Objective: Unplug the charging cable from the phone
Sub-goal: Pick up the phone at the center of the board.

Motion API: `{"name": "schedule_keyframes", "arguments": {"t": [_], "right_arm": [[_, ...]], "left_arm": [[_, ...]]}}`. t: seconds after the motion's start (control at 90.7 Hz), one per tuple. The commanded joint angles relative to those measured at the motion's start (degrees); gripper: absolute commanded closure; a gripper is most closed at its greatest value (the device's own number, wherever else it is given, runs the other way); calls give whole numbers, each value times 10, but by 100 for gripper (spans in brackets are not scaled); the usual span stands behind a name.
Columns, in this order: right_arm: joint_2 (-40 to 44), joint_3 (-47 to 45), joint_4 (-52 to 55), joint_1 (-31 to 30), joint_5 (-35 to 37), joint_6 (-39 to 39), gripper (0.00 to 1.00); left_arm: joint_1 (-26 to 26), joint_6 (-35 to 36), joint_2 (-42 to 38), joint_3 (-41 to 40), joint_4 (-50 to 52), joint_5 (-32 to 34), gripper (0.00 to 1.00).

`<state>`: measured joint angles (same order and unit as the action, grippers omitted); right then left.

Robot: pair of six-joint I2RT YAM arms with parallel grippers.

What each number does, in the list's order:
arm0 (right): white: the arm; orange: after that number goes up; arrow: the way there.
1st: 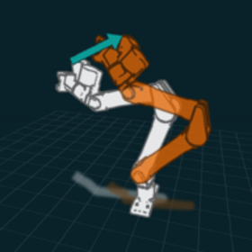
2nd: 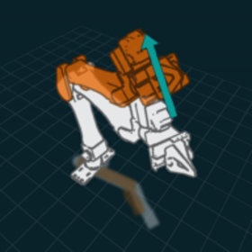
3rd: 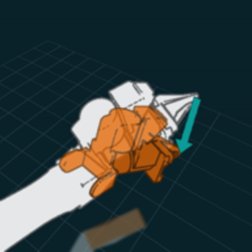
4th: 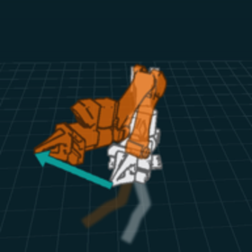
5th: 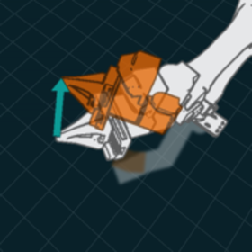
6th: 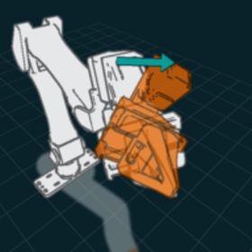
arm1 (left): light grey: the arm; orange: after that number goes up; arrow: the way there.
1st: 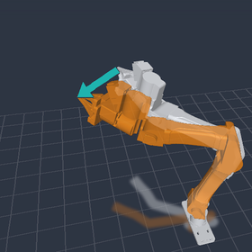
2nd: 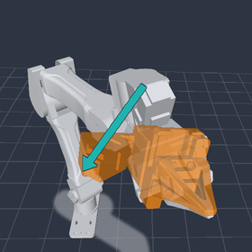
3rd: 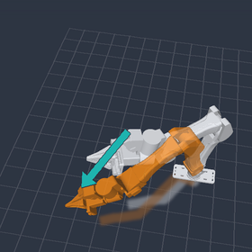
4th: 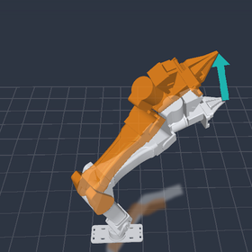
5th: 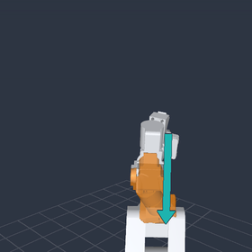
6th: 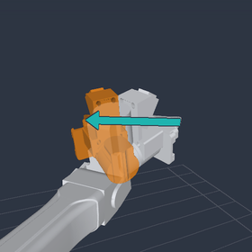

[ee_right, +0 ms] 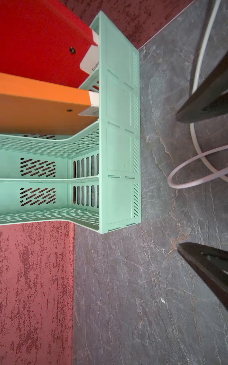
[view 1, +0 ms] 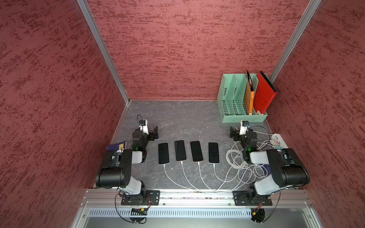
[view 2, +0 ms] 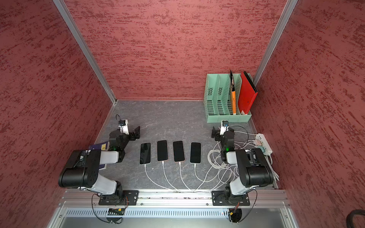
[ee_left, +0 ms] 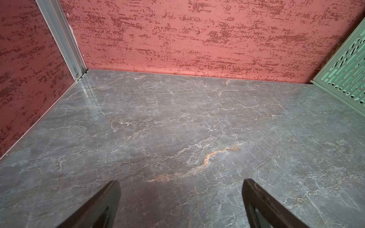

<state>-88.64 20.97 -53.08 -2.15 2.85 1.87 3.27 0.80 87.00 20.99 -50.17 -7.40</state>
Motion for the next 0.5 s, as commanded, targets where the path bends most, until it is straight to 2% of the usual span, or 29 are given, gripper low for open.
{"name": "schedule_keyframes", "arguments": {"t": [0.0,0.485], "right_arm": [[0,9,1,4,-8,-3,2],[-1,9,2,5,-4,-5,1]], "left_arm": [[4,-4,4,9,-6,-4,0],[3,-4,4,8,-7,-3,0]]}}
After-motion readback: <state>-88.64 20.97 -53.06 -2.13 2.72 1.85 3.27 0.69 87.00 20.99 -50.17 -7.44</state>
